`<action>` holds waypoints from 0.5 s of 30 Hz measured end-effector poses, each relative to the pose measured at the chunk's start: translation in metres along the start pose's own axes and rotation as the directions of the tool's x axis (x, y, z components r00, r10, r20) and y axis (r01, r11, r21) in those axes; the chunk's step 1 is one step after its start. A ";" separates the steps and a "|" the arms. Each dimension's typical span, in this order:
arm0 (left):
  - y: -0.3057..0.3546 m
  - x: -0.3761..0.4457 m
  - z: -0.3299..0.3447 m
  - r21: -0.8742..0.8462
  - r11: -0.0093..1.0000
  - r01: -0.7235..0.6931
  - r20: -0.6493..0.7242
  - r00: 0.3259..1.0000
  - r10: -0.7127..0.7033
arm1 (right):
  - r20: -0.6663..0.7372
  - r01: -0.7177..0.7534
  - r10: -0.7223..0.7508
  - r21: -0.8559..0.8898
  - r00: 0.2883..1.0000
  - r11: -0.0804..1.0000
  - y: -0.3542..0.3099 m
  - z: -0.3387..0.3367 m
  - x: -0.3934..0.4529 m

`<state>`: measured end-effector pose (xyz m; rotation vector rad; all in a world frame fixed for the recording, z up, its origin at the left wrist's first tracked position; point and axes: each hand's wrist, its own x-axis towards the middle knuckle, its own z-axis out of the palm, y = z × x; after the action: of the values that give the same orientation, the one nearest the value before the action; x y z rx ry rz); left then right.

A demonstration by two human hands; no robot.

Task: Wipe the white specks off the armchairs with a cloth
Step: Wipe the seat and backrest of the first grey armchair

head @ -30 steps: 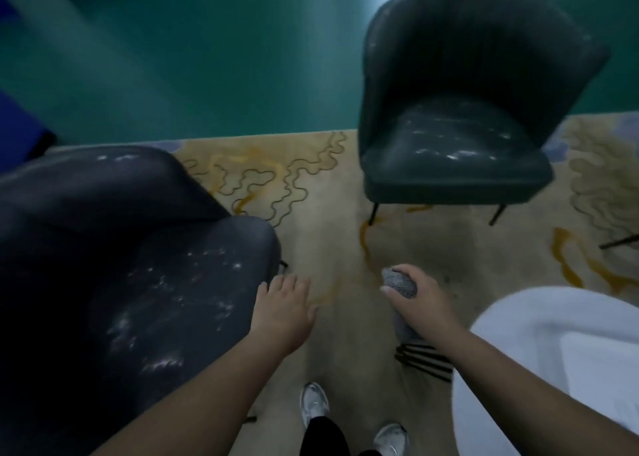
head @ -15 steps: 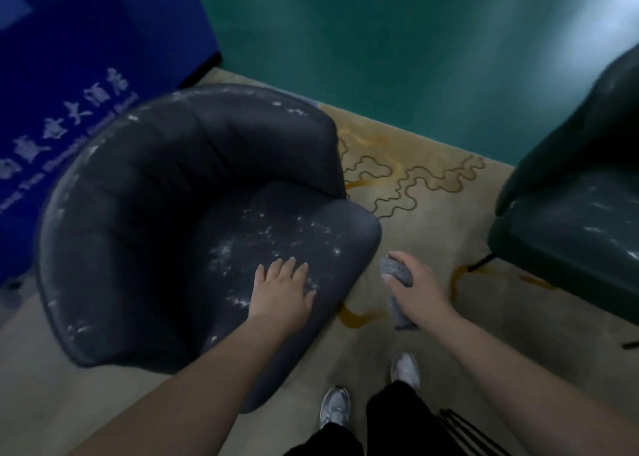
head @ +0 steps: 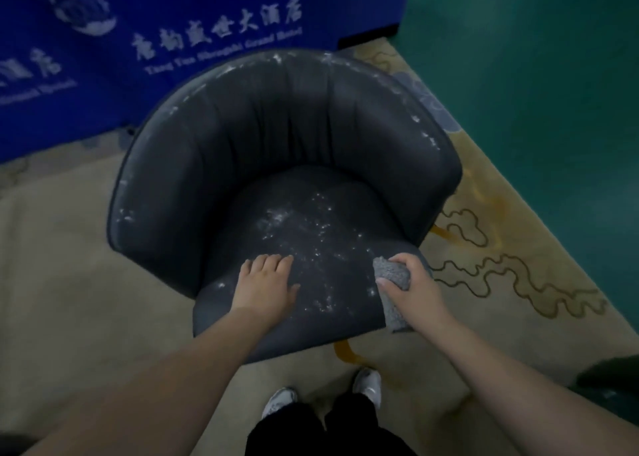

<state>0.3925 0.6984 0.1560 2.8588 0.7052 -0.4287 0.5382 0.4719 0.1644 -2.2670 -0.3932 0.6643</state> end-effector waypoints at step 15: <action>-0.070 0.019 0.056 -0.199 0.885 0.421 0.063 0.907 -0.417 | 0.365 0.115 -0.096 -0.030 0.926 0.993 -0.057 0.078 0.118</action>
<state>0.3616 0.7554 0.0908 2.4927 1.2919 -0.4062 0.5860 0.6090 0.1176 -2.1486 -0.7126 1.0311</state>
